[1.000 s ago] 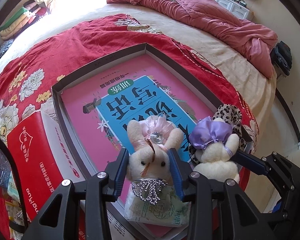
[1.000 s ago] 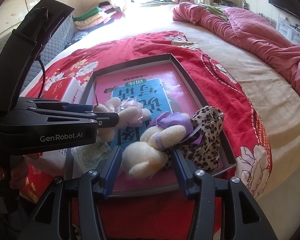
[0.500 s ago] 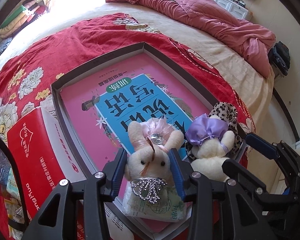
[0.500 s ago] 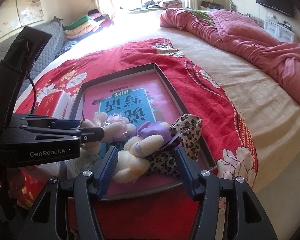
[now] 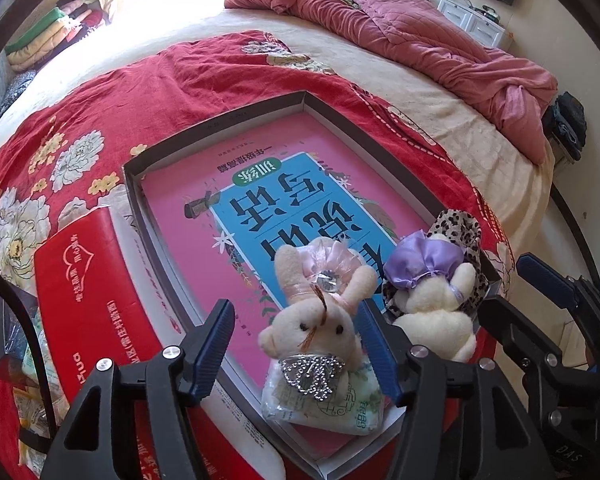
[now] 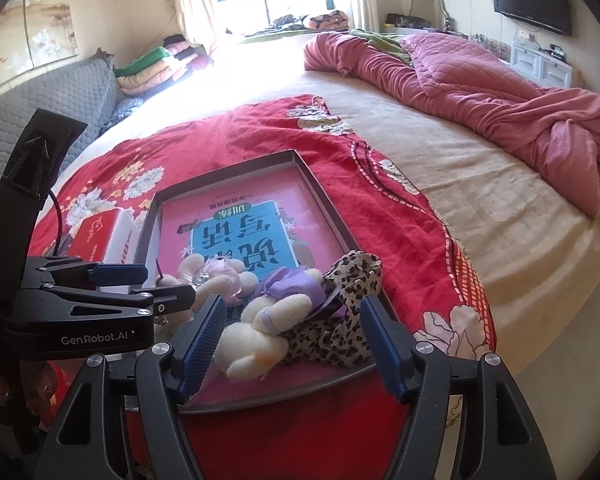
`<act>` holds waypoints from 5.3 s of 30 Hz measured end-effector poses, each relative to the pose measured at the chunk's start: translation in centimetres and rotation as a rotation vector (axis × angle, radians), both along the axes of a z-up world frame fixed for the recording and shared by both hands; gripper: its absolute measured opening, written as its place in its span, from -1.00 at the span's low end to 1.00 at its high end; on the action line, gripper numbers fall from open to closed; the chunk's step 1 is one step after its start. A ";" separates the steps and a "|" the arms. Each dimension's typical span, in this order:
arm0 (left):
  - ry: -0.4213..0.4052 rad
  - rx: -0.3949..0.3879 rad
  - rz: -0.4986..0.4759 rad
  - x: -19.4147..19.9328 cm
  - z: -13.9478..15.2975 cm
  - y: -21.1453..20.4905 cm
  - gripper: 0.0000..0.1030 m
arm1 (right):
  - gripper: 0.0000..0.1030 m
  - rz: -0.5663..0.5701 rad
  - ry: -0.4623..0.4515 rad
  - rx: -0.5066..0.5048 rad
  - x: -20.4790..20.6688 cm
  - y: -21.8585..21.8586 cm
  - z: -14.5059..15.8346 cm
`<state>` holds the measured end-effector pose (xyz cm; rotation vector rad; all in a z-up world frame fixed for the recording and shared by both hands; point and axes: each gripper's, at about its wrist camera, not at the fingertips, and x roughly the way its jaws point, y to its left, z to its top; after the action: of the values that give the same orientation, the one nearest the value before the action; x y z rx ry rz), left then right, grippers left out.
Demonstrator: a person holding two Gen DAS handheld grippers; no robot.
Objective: Organize soft objects
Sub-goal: 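Open the left tool to release the tiara bunny while the right tool releases the purple-hat bunny, then move both open tools back over the pile of soft items, then grasp the yellow snack bag with the left tool while the right tool grasps the clear plastic bag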
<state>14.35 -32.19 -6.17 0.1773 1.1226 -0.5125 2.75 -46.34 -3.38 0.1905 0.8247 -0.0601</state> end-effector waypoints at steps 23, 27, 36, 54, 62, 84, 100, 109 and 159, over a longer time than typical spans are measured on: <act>-0.137 -0.040 0.061 -4.3 6.2 5.9 0.54 | 0.42 -0.021 -0.060 0.002 -0.4 2.0 3.3; -0.151 -0.058 0.087 -4.5 7.1 7.4 0.54 | 0.42 0.000 -0.069 0.000 -0.4 3.0 4.1; -0.184 -0.075 0.157 -6.0 9.0 11.8 0.62 | 0.42 0.037 -0.097 -0.026 -0.7 5.6 6.3; -0.269 -0.078 0.330 -8.8 13.4 22.3 0.62 | 0.43 0.151 -0.222 -0.085 -1.8 13.5 12.6; -0.285 -0.077 0.412 -9.9 14.6 26.8 0.63 | 0.43 0.214 -0.258 -0.103 -2.3 16.8 14.6; -0.278 -0.079 0.558 -12.1 14.0 35.1 0.63 | 0.43 0.413 -0.237 -0.165 -3.0 25.3 14.6; -0.200 -0.045 0.521 -11.7 9.4 34.5 0.63 | 0.43 0.500 -0.141 -0.233 -2.7 27.4 10.0; -0.137 -0.056 0.473 -10.9 5.6 33.5 0.63 | 0.43 0.536 -0.080 -0.243 -1.9 28.1 6.4; 0.022 0.003 0.268 -0.9 -3.3 31.2 0.52 | 0.17 0.733 0.232 -0.696 7.6 33.4 -5.9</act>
<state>13.43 -0.95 -9.51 0.0229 1.1478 -0.2746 10.31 -12.95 -9.30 -0.7892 1.0152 0.3240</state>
